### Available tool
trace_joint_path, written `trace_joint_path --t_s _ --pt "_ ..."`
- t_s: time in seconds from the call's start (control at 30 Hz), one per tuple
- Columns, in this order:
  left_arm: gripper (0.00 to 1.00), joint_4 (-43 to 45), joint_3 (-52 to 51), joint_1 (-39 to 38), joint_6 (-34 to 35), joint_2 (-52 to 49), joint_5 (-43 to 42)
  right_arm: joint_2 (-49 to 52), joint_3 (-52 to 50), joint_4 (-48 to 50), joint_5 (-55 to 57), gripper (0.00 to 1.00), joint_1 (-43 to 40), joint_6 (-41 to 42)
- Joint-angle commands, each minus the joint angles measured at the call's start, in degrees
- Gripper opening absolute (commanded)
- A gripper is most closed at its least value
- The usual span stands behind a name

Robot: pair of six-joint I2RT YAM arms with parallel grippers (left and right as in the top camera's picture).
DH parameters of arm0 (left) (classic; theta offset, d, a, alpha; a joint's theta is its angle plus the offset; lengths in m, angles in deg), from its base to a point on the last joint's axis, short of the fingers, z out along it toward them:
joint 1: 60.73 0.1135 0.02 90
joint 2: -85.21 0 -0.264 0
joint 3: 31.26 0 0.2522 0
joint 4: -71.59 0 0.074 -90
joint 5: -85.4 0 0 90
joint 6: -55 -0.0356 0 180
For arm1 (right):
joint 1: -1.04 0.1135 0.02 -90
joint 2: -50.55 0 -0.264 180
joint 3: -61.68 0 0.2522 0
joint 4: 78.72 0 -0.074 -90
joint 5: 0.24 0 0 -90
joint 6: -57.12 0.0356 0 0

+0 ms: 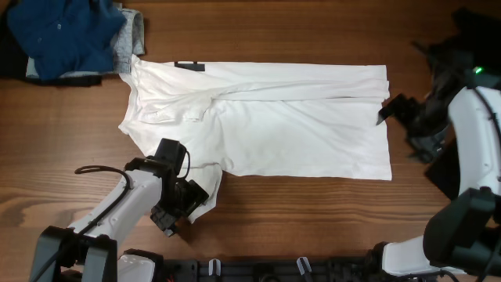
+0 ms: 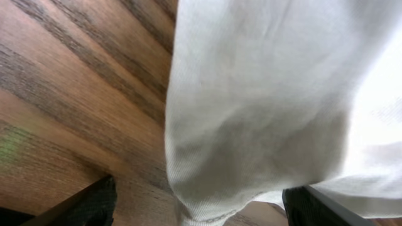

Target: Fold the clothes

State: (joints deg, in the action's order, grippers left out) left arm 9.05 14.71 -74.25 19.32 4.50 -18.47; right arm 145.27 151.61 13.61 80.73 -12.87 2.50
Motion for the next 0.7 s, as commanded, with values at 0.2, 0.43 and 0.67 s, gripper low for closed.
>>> trace_joint_path --t_s 0.2,0.43,0.67 --pt "0.85 2.1 -1.49 -0.31 0.37 -1.6 1.05 -0.22 -22.21 21.75 -5.99 0.91 0.22 5.2" --pt "0.87 2.1 -1.49 -0.31 0.37 -1.6 1.05 -0.22 -23.26 23.32 2.89 0.84 0.15 5.4" --pt "0.88 2.1 -1.49 -0.31 0.37 -1.6 1.05 -0.22 -23.26 24.0 7.08 0.82 -1.18 5.49"
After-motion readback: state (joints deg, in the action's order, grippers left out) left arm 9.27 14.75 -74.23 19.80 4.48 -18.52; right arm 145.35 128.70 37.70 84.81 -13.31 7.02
